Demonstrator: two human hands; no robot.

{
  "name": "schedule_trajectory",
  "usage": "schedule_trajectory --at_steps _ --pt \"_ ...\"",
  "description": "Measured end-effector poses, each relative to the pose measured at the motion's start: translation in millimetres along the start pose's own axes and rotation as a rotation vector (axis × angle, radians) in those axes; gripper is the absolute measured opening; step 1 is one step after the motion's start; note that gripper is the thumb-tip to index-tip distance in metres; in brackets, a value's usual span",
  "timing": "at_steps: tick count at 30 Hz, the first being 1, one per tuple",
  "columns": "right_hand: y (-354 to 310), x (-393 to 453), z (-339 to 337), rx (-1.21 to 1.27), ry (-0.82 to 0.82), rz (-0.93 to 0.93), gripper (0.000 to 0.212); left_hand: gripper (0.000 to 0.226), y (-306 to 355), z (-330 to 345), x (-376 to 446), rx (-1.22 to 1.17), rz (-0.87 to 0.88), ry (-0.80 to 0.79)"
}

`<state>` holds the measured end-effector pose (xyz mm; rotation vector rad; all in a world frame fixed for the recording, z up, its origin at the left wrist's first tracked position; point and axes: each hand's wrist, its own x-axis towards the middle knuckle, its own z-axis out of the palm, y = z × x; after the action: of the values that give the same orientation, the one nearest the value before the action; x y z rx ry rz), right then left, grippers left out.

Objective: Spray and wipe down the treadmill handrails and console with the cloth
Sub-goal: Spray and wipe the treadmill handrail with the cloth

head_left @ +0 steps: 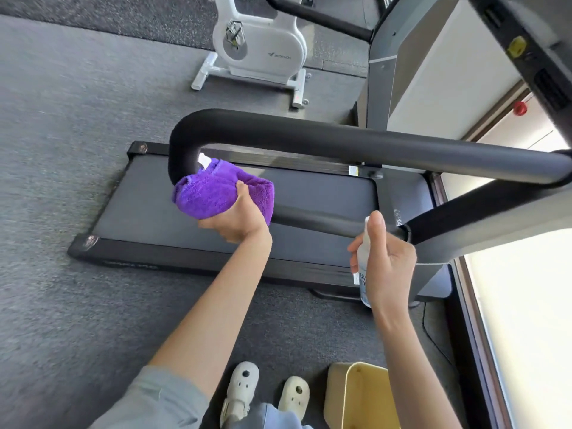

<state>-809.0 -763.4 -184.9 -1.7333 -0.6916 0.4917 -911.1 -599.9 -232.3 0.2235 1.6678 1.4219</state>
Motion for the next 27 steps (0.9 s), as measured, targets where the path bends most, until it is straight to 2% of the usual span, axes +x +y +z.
schedule_trajectory --at_steps 5,14,21,27 --pt "8 10 -21 0.01 0.007 0.033 0.079 0.086 -31 17 -46 0.003 -0.19 -0.021" --pt "37 31 -81 -0.014 0.072 0.065 0.083 0.087 -76 42 -106 -0.01 -0.237 -0.035" --pt "58 41 -114 -0.018 0.129 0.078 0.08 0.092 -118 59 -162 0.062 -0.34 -0.119" --pt "59 43 -114 -0.04 0.119 0.063 0.078 0.092 -148 58 -208 0.181 -0.458 -0.329"
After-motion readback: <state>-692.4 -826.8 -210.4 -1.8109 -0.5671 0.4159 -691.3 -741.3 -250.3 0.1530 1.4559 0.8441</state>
